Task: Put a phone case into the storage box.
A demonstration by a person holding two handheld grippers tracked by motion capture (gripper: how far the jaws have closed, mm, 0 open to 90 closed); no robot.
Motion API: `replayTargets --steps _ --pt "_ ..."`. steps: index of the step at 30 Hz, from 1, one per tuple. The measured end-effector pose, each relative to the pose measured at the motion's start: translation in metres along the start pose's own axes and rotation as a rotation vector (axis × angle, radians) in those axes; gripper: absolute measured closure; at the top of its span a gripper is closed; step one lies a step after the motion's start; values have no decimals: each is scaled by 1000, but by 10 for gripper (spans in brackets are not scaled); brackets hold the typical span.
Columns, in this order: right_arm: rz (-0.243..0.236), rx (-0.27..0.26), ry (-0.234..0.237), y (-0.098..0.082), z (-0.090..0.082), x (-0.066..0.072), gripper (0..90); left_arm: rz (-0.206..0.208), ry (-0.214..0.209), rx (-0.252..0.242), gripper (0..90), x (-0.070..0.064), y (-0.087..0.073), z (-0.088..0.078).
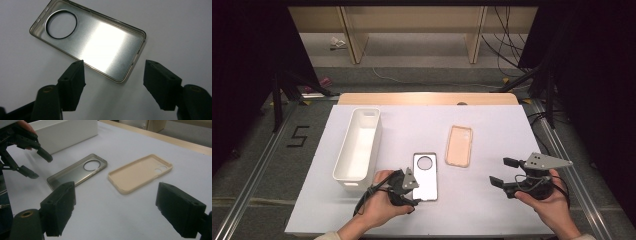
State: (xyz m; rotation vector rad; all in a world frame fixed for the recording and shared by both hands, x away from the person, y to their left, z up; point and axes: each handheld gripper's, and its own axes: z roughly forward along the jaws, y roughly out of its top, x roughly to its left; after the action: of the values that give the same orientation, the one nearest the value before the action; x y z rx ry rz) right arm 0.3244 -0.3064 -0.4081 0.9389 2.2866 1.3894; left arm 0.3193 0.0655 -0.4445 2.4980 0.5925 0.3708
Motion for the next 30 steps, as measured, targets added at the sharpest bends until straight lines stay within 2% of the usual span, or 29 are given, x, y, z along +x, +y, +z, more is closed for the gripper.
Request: replayTargets --steps 2,3,4,5,6,7,8,9,11,13,14,20,30 --pt "0 -1 0 0 0 0 172 55 21 29 249 -2 5 3" --pt "0 -1 0 0 0 0 172 55 21 29 230 -2 5 3" --pt "1 -1 0 0 0 0 172 108 27 54 226 -5 11 7" --pt "1 -1 0 0 0 0 172 128 26 62 222 -6 13 9" --pt "1 -1 0 0 0 0 172 128 26 62 213 -6 13 9" --pt "2 -3 1 0 0 -1 172 172 28 82 211 -7 17 13" --pt "2 -3 1 0 0 -1 173 194 23 93 211 -8 18 15" --pt "2 -3 1 0 0 -1 173 194 23 93 212 -8 18 15" --pt "2 -4 1 0 0 -1 172 233 18 108 215 -9 22 21" --pt "2 -3 1 0 0 -1 172 244 20 116 216 -10 23 22" --pt "2 -2 0 0 0 0 172 268 16 127 216 -11 25 25" --pt "2 -4 1 0 0 -1 172 313 8 147 225 -13 28 30" --pt "1 -4 1 0 0 -1 173 345 1 177 239 -13 32 35"
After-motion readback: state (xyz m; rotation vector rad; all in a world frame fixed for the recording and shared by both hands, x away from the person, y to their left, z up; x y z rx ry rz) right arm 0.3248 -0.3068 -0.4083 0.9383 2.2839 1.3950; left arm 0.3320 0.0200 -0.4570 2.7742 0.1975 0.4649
